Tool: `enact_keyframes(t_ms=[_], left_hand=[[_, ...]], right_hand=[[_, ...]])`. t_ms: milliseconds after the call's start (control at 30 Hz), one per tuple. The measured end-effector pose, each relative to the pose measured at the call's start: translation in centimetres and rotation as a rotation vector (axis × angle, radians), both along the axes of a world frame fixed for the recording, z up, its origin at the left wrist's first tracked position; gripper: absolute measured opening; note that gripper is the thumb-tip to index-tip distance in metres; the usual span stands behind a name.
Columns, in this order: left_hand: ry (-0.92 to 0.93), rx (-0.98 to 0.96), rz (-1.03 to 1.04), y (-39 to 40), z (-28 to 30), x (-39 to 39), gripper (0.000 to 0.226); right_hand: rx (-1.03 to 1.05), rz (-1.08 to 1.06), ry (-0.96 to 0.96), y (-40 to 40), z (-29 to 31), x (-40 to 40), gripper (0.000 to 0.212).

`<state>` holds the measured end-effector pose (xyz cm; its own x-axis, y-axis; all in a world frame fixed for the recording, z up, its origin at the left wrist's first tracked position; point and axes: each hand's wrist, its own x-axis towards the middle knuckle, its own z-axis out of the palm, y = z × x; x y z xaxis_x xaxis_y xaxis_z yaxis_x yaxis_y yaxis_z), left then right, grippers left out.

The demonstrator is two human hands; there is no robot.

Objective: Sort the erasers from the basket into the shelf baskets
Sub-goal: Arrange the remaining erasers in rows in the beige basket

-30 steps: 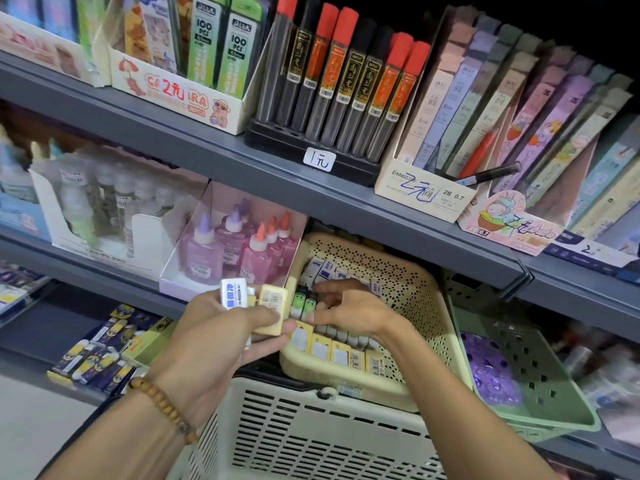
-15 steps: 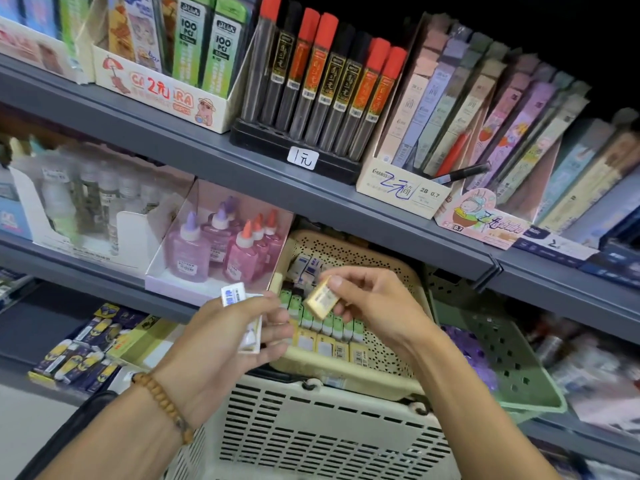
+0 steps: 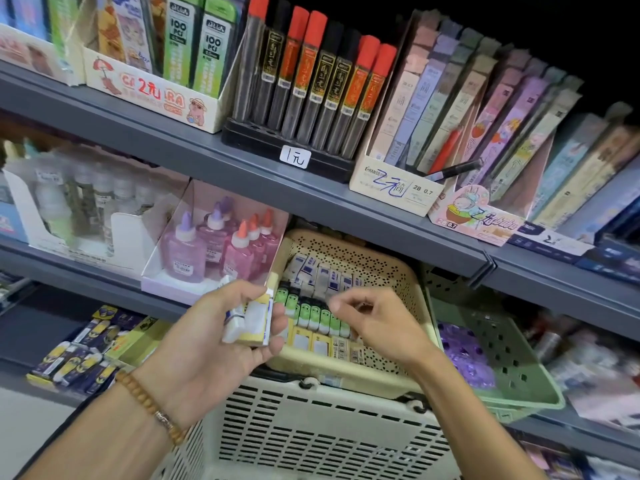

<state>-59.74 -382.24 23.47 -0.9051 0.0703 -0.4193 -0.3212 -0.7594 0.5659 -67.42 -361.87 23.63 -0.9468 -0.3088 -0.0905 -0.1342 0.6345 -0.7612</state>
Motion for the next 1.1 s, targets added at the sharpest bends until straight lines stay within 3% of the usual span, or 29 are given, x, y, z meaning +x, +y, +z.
enact_keyframes(t_ms=[133, 200, 300, 467, 600, 733, 833, 933, 1033, 1100], left_hand=[[0.045, 0.024, 0.003, 0.1, -0.2, -0.2, 0.019], [0.102, 0.051, -0.045, 0.1, -0.4, -0.3, 0.039], [0.167, 0.045, -0.089, 0.1, -0.4, -0.2, 0.046], [0.076, -0.213, 0.012, 0.3, -0.6, -0.1, 0.039], [0.064, -0.252, -0.023, 0.8, -0.5, 0.1, 0.025], [0.074, -0.165, -0.035, 1.0, -0.2, 0.1, 0.023], [0.096, -0.182, -0.052, 1.1, -0.3, 0.3, 0.024], [0.083, -0.210, -0.042, 1.1, -0.5, 0.2, 0.023], [0.089, -0.267, -0.052, 1.1, -0.7, 0.1, 0.022], [0.110, -0.332, -0.053, 1.2, -0.9, 0.1, 0.019]], right_hand=[[-0.111, 0.237, 0.167, -3.4, 1.8, 2.0, 0.039], [-0.052, 0.330, 0.183, -5.0, 1.8, 2.8, 0.055], [0.078, 0.356, 0.288, -6.1, 1.5, 3.1, 0.051], [-0.034, 0.162, 0.223, -1.8, 2.4, 1.6, 0.042], [0.248, 0.045, 0.019, 3.2, 2.4, 0.1, 0.035], [0.604, 0.112, -0.086, 3.9, 0.6, -0.3, 0.038], [0.477, 0.123, -0.224, 3.5, -0.3, -0.2, 0.033], [0.428, 0.101, -0.306, 4.1, 0.0, -0.4, 0.051], [0.412, 0.091, -0.194, 4.1, 0.7, -0.1, 0.055], [0.166, 0.060, -0.083, 2.7, 1.1, 0.6, 0.033]])
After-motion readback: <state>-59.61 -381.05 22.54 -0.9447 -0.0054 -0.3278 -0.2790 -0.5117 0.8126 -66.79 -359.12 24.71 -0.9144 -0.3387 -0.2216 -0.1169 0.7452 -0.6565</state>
